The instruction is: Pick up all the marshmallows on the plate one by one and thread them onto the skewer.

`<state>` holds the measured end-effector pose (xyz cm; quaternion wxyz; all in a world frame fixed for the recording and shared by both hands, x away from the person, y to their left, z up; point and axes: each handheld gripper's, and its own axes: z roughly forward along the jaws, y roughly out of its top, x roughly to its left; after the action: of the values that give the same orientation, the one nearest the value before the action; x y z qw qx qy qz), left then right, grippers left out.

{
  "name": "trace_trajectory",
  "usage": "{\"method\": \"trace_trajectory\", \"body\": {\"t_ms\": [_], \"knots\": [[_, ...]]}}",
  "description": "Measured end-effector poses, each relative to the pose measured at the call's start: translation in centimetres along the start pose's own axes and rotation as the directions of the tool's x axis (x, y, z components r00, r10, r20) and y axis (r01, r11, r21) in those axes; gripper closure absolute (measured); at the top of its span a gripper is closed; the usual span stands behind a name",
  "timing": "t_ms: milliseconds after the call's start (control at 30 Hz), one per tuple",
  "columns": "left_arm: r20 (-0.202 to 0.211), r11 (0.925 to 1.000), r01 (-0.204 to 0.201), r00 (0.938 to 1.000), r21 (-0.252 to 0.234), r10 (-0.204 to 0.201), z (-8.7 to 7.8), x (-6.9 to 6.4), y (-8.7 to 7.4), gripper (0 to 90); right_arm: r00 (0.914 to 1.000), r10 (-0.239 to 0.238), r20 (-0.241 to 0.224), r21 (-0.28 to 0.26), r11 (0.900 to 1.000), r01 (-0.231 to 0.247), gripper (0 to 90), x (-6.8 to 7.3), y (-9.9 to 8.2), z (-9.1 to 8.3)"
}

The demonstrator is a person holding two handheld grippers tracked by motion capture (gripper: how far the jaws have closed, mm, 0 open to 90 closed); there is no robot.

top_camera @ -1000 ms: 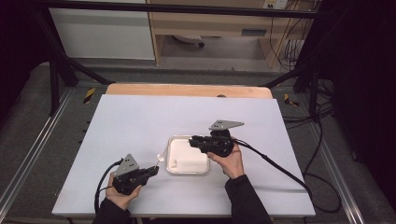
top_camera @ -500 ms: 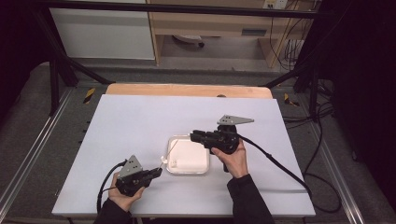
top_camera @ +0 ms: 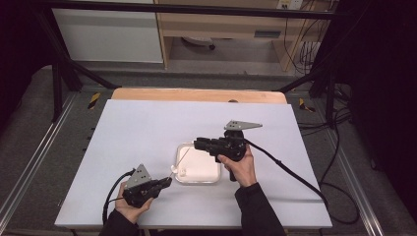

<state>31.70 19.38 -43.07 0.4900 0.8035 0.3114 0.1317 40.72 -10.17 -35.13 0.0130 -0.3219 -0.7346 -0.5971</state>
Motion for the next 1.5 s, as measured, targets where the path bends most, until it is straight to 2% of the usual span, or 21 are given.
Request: {"method": "trace_trajectory", "body": {"t_ms": [467,700,1000,1500], "knots": [[0.003,1.0000,-0.009,1.0000,0.001,0.009,0.1,-0.1,0.1,88.9,0.9992,0.024,-0.032,0.008,0.9997,-0.024,75.8,-0.2,-0.6,1.0],[0.002,0.9999,-0.012,0.9999,0.000,0.012,0.1,-0.2,0.0,88.9,0.9993,0.027,-0.025,0.014,0.9995,-0.026,76.1,-0.2,-0.9,1.3],[-0.002,0.9995,-0.019,0.9998,0.024,0.019,0.3,-0.2,-0.1,89.0,0.9985,0.035,-0.042,0.025,0.9991,-0.034,78.4,-0.1,-1.4,1.7],[-0.011,0.9991,-0.008,0.9999,0.041,0.008,0.6,-0.2,-0.2,89.0,0.9967,0.044,-0.069,0.022,0.9988,-0.043,81.5,0.4,-2.6,2.6]]}}
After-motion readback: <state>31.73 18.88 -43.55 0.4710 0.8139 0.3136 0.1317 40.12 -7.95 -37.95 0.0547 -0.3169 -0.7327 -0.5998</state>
